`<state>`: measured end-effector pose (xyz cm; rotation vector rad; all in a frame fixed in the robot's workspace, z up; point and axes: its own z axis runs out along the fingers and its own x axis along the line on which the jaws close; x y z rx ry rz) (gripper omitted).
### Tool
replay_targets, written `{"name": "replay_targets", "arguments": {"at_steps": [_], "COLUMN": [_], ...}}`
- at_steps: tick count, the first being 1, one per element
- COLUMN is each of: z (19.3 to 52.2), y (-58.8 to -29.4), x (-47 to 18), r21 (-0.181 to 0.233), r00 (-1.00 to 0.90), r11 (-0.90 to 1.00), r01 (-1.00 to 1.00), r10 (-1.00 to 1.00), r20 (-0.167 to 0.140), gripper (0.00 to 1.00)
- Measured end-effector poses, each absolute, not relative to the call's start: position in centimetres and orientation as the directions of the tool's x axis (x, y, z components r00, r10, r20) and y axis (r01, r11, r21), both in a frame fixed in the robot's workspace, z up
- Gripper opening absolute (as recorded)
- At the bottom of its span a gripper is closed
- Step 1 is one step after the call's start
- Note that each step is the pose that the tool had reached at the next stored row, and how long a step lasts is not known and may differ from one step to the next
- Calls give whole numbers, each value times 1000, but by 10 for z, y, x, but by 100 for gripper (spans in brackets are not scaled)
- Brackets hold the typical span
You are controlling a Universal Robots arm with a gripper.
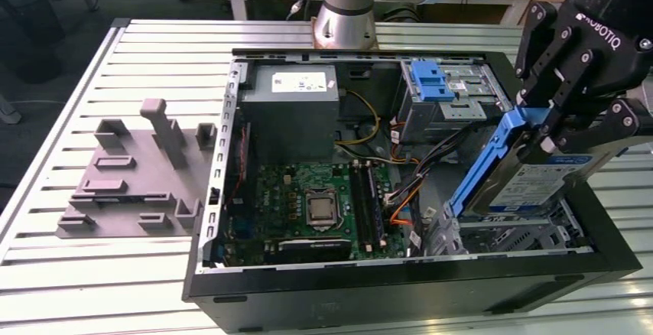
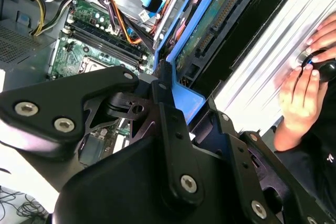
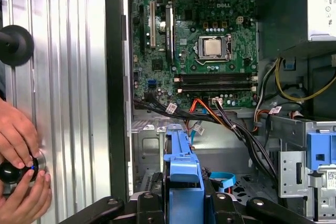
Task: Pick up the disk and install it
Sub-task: 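Insert the disk into the insertion slot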
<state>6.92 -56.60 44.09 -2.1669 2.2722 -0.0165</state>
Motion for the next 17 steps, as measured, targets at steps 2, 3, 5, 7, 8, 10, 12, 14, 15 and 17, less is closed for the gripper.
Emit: {"name": "replay_targets", "arguments": {"at_steps": [2,3,5,7,8,10,12,14,15,17], "z": [440,440,439,437,437,436,434,433,432,430], "y": [-566,-566,-566,-566,-566,-566,-566,-566,-566,-566], "x": [69,69,69,69,69,69,69,69,69,69], "r21": [-9,-9,-9,-9,-9,-9,-9,-9,-9,-9], "r00": [-47,-47,-47,-47,-47,-47,-47,-47,-47,-47], "r11": [47,47,47,47,47,47,47,47,47,47], "r01": [-999,-999,-999,-999,-999,-999,-999,-999,-999,-999], "r10": [-999,-999,-999,-999,-999,-999,-999,-999,-999,-999], "r20": [6,6,6,6,6,6,6,6,6,6], "gripper": [36,36,36,36,36,36,36,36,36,36]}}
